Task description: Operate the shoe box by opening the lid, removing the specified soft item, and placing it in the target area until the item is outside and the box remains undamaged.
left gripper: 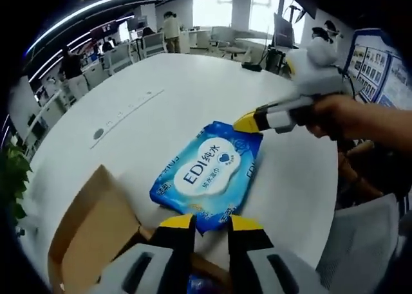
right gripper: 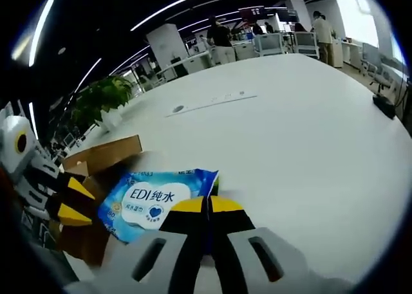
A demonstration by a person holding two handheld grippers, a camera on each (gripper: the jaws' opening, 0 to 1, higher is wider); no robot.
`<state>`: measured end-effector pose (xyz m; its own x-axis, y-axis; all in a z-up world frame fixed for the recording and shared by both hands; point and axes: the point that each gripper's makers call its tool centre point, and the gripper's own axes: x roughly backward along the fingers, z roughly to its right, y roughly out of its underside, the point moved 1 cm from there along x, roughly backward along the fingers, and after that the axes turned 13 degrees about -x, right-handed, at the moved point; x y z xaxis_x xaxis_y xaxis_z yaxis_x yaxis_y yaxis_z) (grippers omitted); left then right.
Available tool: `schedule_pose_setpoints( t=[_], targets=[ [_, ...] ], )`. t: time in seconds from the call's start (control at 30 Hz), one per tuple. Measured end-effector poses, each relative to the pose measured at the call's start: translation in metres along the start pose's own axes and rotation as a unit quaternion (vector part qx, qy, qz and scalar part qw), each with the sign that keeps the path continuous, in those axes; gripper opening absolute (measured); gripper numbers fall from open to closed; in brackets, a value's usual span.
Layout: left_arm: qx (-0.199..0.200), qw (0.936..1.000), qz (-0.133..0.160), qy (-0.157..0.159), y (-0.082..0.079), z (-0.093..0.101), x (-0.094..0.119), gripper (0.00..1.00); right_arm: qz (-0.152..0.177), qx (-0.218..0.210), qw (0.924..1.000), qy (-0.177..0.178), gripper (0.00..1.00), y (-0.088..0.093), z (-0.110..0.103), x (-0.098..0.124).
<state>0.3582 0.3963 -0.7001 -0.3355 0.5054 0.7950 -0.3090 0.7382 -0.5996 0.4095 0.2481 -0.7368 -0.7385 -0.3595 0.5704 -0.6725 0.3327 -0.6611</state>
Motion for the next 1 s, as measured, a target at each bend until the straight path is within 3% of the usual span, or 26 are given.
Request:
schedule_pose_setpoints(
  t=[0.33,0.43,0.67,1.0],
  targets=[
    [0.036,0.9982,0.047,-0.006,-0.004,0.004,0.032,0.21,-0.008,-0.002,1.0,-0.005,0.0,0.004,-0.002,0.005],
    [0.038,0.9979,0.051,-0.01,-0.002,0.004,0.037,0.21,-0.015,0.018,0.9997,-0.002,0.0,0.003,-0.004,0.004],
    [0.056,0.9966,0.058,-0.019,0.006,0.001,0.047,0.21,0.01,0.025,0.9996,-0.005,0.0,-0.015,-0.01,-0.004],
    [0.071,0.9947,0.067,-0.034,0.017,-0.007,0.06,0.22,0.005,0.015,0.9997,0.02,0.02,-0.012,0.006,-0.012]
  ],
)
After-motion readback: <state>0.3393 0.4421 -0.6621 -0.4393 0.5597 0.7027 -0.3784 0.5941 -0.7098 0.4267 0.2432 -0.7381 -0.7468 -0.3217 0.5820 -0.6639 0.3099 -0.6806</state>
